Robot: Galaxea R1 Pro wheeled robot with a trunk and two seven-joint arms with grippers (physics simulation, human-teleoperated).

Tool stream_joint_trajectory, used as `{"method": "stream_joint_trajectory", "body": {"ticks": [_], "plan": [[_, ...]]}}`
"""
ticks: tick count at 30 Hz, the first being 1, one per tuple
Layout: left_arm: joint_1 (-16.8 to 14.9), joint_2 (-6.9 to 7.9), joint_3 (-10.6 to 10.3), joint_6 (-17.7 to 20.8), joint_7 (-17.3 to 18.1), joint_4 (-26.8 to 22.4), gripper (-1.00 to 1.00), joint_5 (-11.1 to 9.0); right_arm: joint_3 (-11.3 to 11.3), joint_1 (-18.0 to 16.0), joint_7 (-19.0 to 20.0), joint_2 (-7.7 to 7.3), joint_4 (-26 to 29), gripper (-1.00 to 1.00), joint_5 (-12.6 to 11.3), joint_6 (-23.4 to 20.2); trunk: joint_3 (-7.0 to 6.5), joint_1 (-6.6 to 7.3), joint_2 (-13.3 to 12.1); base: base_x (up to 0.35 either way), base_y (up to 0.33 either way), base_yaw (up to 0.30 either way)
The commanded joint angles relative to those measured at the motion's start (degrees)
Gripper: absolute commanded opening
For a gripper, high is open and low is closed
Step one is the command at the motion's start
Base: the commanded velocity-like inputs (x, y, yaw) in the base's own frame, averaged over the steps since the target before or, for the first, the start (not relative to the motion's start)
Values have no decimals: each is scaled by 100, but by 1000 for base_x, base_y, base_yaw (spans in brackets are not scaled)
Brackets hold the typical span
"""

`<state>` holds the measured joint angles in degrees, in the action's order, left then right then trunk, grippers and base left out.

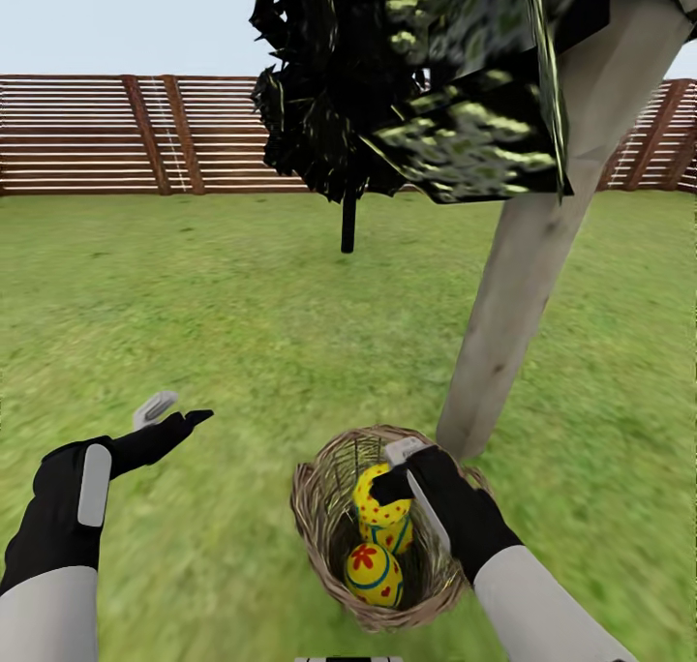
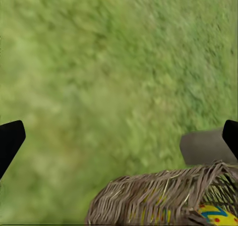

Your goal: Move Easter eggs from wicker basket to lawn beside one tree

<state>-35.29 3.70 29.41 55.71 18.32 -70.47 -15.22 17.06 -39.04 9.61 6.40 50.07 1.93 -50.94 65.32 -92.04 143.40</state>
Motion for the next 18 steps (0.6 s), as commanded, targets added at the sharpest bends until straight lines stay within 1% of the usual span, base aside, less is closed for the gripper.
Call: {"method": "stream_joint_trajectory", "body": {"ticks": [1,3,5,7,9,10,11,12,13,14,15,16,18], "plan": [[-5,-1,13,27,48,-2,100,36,3,0,70,-10,30,-100,27,-49,-18,5,0,-281,0,0],[-5,-2,12,27,49,5,100,36,7,1,107,-16,43,-100,27,-63,-62,10,-2,-322,0,0],[-5,-1,12,27,49,6,100,36,2,1,137,-57,78,-100,25,-73,-106,16,-5,-336,0,0],[-5,-2,13,28,49,6,100,36,-2,1,333,-199,256,-100,20,-80,-151,21,-8,-220,0,0],[-5,-1,13,28,49,6,100,36,-26,16,740,-366,574,-100,18,-82,-195,26,-10,-47,0,0],[-5,-2,13,27,49,6,100,36,-80,64,986,-484,806,-100,18,-82,-217,29,-12,-13,0,0],[-5,-3,12,27,49,7,100,36,-130,139,1154,-544,983,-100,18,-84,-239,31,-13,-7,0,0],[-5,-3,12,27,49,7,100,35,-294,262,1310,-591,1269,-100,18,-88,-262,34,-14,-3,0,0],[-5,-2,12,27,49,7,100,36,-518,385,1376,-609,1530,-100,18,-93,-284,36,-16,-1,0,0],[-5,-1,15,27,49,7,100,36,-790,604,1436,-617,1921,-100,18,-96,-302,58,-56,0,0,0],[-5,-1,15,27,49,8,100,36,-903,758,1500,-620,2199,-100,18,-98,-320,80,-96,0,0,0],[-5,-1,14,27,49,12,100,36,-966,884,1598,-624,2420,-100,20,-99,-338,102,-136,0,0,0],[-5,-2,12,27,49,15,100,35,-1124,1099,2056,-658,2720,-100,18,-93,-373,146,-216,0,0,0]]}}
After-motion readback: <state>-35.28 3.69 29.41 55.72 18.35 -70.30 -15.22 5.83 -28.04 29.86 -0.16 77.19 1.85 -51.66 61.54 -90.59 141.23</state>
